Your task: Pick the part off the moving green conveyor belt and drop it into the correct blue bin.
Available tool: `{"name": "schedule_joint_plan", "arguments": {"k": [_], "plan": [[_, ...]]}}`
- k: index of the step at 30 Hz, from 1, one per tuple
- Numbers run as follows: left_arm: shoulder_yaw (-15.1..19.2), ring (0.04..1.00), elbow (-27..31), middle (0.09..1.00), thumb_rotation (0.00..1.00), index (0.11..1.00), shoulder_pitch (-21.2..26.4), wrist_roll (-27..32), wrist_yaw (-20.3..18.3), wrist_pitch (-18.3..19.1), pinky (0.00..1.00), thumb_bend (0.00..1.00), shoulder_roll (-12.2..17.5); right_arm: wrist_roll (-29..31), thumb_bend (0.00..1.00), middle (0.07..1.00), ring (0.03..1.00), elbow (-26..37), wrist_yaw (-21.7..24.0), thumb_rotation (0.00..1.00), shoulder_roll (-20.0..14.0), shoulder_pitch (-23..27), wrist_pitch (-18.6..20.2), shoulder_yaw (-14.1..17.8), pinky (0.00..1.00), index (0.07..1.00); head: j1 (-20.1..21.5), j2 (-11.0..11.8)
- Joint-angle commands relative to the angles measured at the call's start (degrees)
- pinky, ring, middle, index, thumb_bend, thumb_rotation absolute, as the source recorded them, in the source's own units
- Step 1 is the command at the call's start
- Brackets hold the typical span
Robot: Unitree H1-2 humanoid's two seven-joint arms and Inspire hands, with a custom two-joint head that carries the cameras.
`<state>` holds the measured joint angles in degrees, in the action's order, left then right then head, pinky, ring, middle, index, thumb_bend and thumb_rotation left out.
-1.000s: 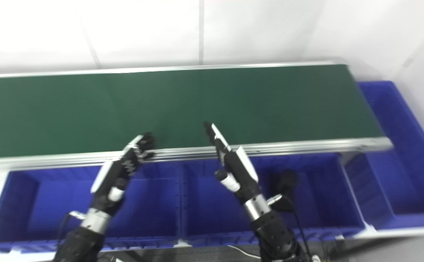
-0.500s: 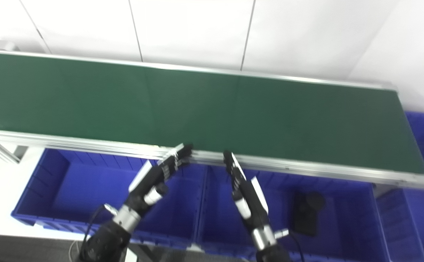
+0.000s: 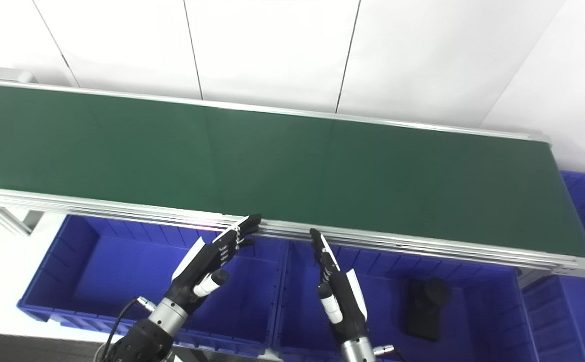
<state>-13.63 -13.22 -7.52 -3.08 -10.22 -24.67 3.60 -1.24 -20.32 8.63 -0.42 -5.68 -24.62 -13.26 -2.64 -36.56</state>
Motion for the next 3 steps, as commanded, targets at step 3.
{"name": "schedule_joint_plan", "arguments": {"k": [3], "plan": [[-0.2,0.936,0.7,0.942,0.93,0.913,0.4,0.2,0.4,-2.2,0.89,0.99,0.2,0.7,1.00,0.978,0.991,1.9,0.3,0.98,0.4,0.3,-2.3,0.1,0.97,0.956,0.3,0.5]]}}
